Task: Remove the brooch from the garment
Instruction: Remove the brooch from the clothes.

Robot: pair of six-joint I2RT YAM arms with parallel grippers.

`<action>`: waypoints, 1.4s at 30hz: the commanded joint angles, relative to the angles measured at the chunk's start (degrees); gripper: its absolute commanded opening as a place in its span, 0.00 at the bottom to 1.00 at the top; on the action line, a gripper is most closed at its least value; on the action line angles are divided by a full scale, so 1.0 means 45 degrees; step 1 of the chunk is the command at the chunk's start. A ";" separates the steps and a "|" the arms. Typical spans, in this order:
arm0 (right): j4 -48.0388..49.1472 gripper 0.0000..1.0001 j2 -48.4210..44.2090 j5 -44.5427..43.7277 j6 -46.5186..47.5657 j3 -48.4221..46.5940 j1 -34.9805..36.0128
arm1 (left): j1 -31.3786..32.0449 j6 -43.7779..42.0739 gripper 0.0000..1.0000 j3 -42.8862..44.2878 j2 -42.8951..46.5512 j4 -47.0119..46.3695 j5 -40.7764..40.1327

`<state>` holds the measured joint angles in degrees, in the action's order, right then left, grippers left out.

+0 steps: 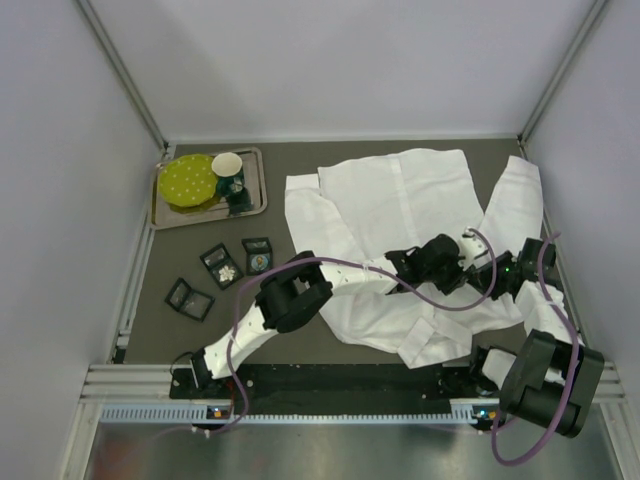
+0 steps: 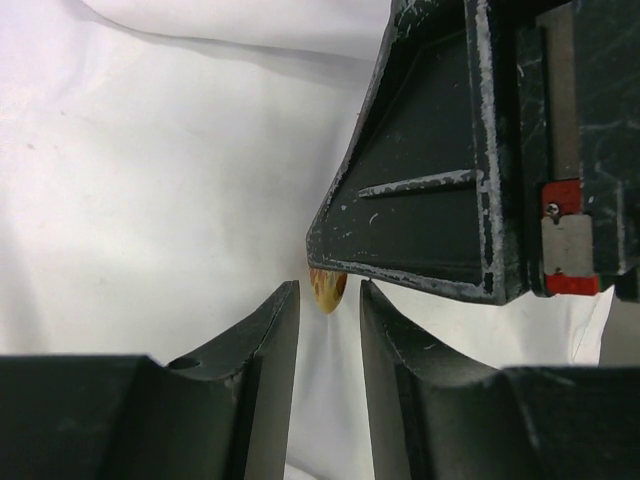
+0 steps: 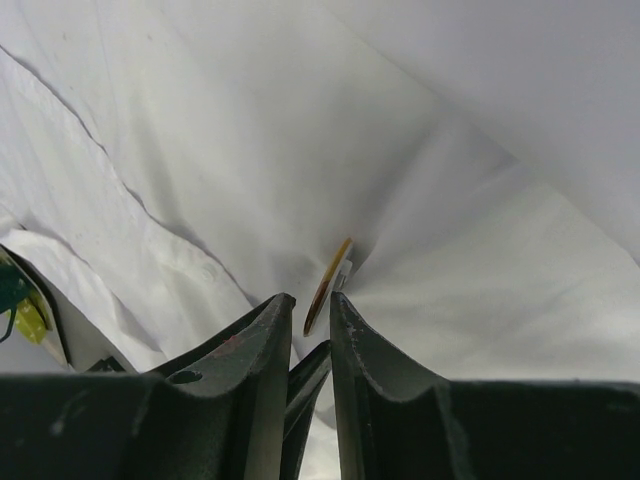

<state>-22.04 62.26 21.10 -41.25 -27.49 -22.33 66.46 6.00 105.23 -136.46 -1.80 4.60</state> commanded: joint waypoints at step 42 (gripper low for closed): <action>-0.0922 0.22 -0.0612 -0.1447 0.0633 -0.0709 0.0079 | -0.0178 0.0210 0.31 0.0735 -0.0455 -0.1163 0.0189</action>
<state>-26.30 59.57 14.41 -38.57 -28.67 -22.28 65.93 6.42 105.97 -138.37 -5.93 4.91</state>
